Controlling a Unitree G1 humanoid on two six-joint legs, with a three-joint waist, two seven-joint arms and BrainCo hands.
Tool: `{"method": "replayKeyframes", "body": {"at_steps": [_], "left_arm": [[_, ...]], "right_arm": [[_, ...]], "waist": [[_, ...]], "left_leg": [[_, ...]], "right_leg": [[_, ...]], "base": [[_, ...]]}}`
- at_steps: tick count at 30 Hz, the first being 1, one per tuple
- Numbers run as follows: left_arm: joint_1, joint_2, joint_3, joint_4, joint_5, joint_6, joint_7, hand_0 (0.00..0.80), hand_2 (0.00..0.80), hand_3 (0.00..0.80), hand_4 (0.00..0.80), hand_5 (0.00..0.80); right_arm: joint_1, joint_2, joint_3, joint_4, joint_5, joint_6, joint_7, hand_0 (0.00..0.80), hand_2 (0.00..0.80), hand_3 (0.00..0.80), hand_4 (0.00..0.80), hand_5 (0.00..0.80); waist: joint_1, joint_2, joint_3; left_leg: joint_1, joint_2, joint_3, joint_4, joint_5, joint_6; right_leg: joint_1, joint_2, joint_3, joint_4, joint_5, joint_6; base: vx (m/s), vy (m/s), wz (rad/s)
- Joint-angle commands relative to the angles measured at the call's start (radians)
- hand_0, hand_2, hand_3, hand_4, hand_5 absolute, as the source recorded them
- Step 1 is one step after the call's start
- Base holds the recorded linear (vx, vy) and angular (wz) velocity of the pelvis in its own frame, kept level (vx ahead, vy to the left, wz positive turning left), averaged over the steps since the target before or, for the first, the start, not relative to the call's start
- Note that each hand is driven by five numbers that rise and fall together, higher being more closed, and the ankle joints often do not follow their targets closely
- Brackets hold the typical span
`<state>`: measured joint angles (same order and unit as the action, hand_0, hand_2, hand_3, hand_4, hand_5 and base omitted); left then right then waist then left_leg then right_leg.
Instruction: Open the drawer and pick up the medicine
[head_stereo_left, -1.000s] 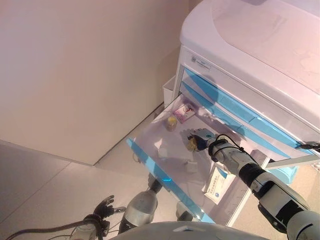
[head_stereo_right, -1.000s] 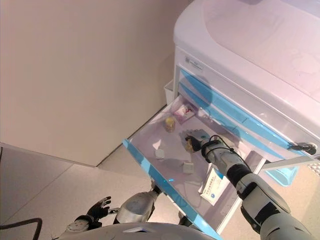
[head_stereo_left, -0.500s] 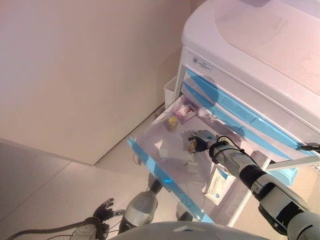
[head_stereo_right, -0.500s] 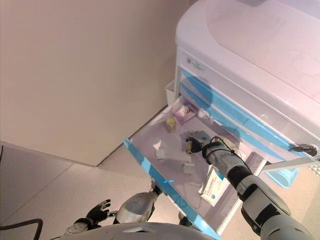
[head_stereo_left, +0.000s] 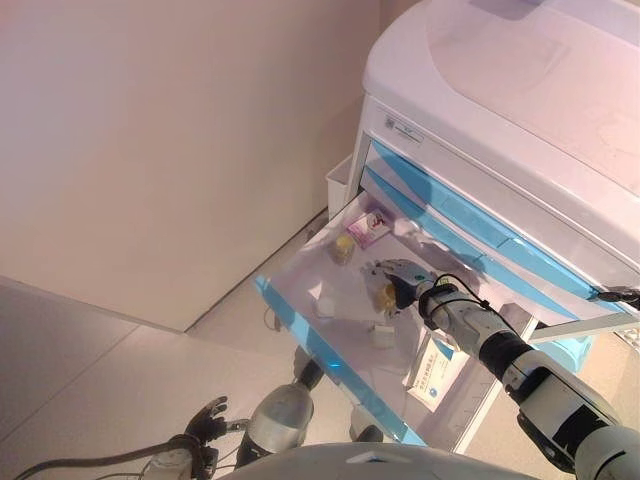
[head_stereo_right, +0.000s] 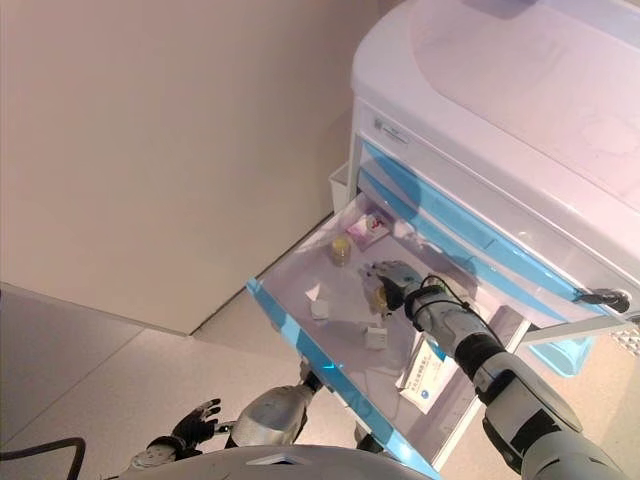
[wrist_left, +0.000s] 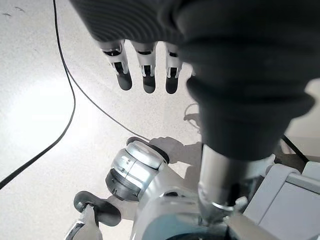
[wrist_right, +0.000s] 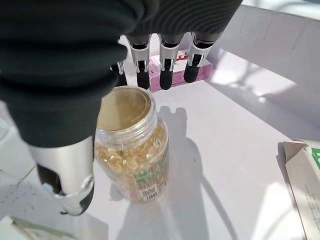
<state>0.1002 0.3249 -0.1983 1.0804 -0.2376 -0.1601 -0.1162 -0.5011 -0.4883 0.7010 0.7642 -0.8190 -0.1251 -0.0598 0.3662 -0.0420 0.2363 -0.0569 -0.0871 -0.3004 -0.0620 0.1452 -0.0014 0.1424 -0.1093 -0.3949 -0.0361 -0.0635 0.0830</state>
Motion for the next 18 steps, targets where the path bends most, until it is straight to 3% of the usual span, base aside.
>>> {"method": "replayKeyframes", "body": {"at_steps": [1, 18], "left_arm": [[0.007, 0.008, 0.000, 0.034, -0.023, -0.029, 0.001, 0.000, 0.000, 0.000, 0.000, 0.000], [0.001, 0.006, -0.003, 0.040, -0.020, -0.029, 0.006, 0.000, 0.000, 0.000, 0.000, 0.000]], "right_arm": [[0.001, -0.008, 0.005, -0.037, -0.034, 0.012, -0.006, 0.000, 0.000, 0.000, 0.000, 0.000], [-0.001, -0.002, 0.013, -0.014, -0.039, 0.027, -0.009, 0.000, 0.000, 0.000, 0.000, 0.000]], "waist": [[0.019, -0.012, -0.020], [0.020, -0.016, -0.019]], "left_leg": [[0.037, -0.011, 0.055, 0.049, -0.130, 0.030], [0.041, -0.012, 0.054, 0.043, -0.129, 0.031]], "right_leg": [[-0.110, -0.061, 0.056, 0.112, 0.051, 0.018], [-0.107, -0.058, 0.056, 0.108, 0.050, 0.017]], "base": [[0.000, 0.000, 0.00], [0.000, 0.000, 0.00]]}}
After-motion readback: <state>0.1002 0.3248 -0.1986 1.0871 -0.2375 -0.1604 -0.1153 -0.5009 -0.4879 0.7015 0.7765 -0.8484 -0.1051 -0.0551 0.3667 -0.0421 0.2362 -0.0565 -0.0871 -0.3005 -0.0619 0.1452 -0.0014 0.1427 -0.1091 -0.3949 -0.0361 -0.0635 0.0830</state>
